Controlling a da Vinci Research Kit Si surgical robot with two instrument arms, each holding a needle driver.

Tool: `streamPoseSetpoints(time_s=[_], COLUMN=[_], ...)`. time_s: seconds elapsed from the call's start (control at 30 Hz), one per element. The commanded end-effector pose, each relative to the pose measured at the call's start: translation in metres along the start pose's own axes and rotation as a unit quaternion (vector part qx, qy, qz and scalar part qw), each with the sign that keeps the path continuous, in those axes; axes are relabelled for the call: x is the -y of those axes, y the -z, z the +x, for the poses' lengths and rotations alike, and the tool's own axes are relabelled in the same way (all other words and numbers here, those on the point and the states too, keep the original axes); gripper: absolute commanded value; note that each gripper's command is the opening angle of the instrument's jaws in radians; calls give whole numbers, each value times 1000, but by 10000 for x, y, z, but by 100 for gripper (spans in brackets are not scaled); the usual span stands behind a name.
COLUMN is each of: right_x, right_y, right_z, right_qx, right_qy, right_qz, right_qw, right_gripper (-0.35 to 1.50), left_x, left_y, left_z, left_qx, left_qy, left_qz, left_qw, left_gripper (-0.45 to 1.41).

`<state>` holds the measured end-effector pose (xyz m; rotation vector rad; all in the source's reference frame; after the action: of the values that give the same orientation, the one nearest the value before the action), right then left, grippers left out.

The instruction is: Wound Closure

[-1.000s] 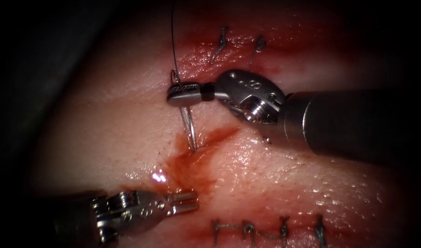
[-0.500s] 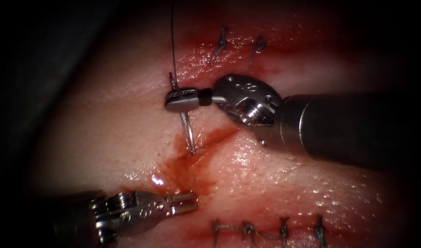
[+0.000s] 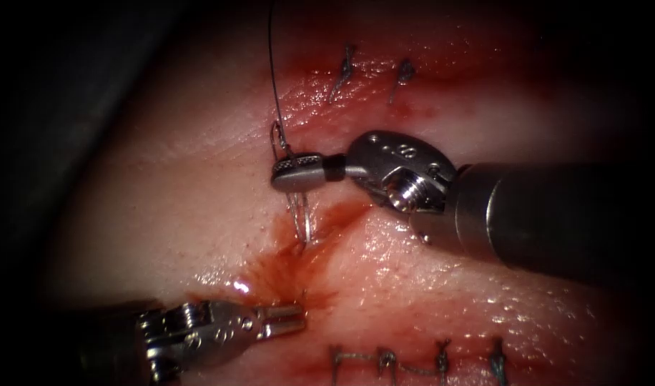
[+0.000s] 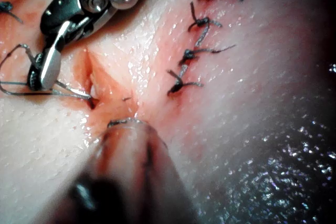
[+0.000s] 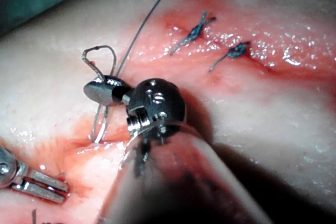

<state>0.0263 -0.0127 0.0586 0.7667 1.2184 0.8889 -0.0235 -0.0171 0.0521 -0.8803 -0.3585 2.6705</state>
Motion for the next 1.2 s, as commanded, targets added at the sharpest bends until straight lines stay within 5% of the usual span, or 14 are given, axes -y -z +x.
streamPoseSetpoints(time_s=[0.03, 0.97, 1.0, 1.03, 1.1, 1.2], right_x=[2, 26, 24, 21, 15, 2], right_y=[-9, 7, 8, 9, 11, 16], right_z=[-12, -47, -43, -37, -24, -1], right_qx=[1, -7, -17, -34, -64, -102], right_qy=[-1, -90, -93, -97, -106, -88], right_qz=[2, 18, 21, 25, 30, 29], right_qw=[1000, 996, 995, 994, 992, 990], right_gripper=[-35, -35, -15, 41, 105, 135], left_x=[-1, 3, 3, 3, 4, 6], left_y=[-8, 0, 0, 1, 2, 3], left_z=[1, 5, 6, 6, 7, 8], left_qx=[-1, -1, -2, -4, -10, -29], left_qy=[0, 3, 6, 4, -7, -28], left_qz=[-2, 0, 1, 2, 8, 12], left_qw=[1000, 1000, 1000, 1000, 1000, 999], left_gripper=[16, 14, 14, 14, 14, 19])
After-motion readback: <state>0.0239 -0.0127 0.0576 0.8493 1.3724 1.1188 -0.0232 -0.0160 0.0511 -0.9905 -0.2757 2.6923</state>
